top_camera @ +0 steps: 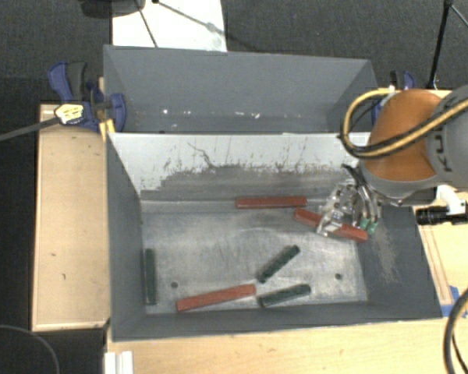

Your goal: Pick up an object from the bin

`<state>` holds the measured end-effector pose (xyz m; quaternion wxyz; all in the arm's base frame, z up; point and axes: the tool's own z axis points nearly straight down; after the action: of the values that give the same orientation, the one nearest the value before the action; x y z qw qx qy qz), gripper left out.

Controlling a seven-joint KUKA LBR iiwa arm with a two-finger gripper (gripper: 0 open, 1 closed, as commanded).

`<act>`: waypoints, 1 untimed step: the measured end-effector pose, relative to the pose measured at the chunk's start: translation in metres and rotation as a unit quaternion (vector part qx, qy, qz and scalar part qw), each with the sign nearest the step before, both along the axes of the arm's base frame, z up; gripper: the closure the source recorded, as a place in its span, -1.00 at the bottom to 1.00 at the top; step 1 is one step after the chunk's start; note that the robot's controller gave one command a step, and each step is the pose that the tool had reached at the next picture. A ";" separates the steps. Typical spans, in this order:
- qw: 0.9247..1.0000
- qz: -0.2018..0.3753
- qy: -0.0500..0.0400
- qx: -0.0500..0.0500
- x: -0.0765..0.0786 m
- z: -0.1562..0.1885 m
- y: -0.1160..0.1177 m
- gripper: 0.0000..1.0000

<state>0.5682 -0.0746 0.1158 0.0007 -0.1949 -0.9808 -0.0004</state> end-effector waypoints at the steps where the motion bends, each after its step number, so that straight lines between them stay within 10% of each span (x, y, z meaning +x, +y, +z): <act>1: 1.000 0.001 -0.003 0.000 0.001 0.015 0.000 1.00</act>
Offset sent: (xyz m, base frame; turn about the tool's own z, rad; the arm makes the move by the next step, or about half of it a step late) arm 0.0000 0.0000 0.0158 0.0000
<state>0.5694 -0.0748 0.1311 -0.0021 -0.1940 -0.9810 -0.0004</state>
